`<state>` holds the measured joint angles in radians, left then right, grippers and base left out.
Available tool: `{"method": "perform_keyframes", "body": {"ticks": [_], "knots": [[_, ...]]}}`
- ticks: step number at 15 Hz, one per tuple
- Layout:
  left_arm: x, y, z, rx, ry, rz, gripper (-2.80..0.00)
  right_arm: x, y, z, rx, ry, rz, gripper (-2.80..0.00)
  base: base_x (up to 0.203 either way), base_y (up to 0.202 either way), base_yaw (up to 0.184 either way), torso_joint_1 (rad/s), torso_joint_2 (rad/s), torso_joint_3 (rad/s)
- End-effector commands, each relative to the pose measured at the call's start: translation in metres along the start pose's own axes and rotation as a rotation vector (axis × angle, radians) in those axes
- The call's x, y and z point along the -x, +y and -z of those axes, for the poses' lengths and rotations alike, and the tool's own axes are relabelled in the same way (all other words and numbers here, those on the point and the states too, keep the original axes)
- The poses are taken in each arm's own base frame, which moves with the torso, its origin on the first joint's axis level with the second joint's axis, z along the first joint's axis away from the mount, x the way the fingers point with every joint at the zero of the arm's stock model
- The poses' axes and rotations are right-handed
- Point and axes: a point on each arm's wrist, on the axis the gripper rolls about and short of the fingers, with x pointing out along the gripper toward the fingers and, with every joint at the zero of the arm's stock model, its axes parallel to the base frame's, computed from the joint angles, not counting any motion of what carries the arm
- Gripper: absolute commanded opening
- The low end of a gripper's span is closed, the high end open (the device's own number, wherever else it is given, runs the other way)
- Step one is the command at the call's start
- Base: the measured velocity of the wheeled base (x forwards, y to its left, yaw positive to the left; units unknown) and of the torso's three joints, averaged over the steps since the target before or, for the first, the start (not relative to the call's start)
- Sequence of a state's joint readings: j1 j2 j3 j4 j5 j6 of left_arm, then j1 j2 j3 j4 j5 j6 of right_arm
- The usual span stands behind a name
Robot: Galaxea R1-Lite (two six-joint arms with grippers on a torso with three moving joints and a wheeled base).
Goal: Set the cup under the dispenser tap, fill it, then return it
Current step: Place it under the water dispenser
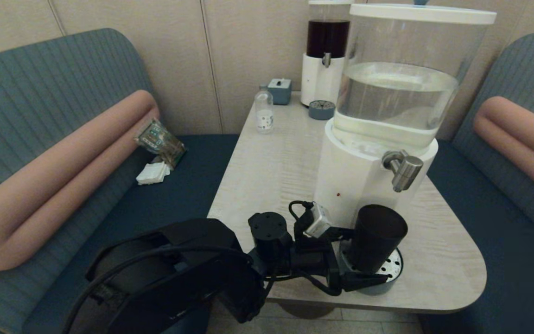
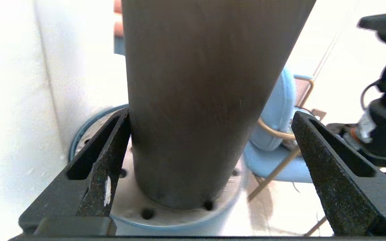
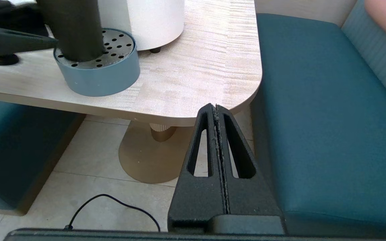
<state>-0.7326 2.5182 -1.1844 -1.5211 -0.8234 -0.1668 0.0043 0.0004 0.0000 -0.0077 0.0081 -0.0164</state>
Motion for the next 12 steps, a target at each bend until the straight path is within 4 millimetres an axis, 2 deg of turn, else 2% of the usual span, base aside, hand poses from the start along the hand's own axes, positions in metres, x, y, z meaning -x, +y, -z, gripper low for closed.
{"method": "perform_keyframes", "body": {"ticks": [1, 4, 12], "knots": [[0.0049, -0.0091, -0.0241, -0.022, -0.02, 0.008, 0.0, 0.0001, 0.0, 0.0, 0.001, -0.002, -0.001, -2.8, 0.0, 0.0, 0.0, 0.0, 0.0, 0.0], [0.0088, -0.0154, -0.0308, -0.015, -0.015, 0.008, 0.0, 0.0002, 0.0, -0.0001, 0.001, -0.004, -0.001, -2.8, 0.0, 0.0, 0.0, 0.0, 0.0, 0.0], [0.011, -0.0119, -0.0259, -0.007, -0.009, -0.005, 0.0, 0.0001, 0.0, 0.0, 0.001, -0.002, -0.001, -2.8, 0.0, 0.0, 0.0, 0.0, 0.0, 0.0]]}}
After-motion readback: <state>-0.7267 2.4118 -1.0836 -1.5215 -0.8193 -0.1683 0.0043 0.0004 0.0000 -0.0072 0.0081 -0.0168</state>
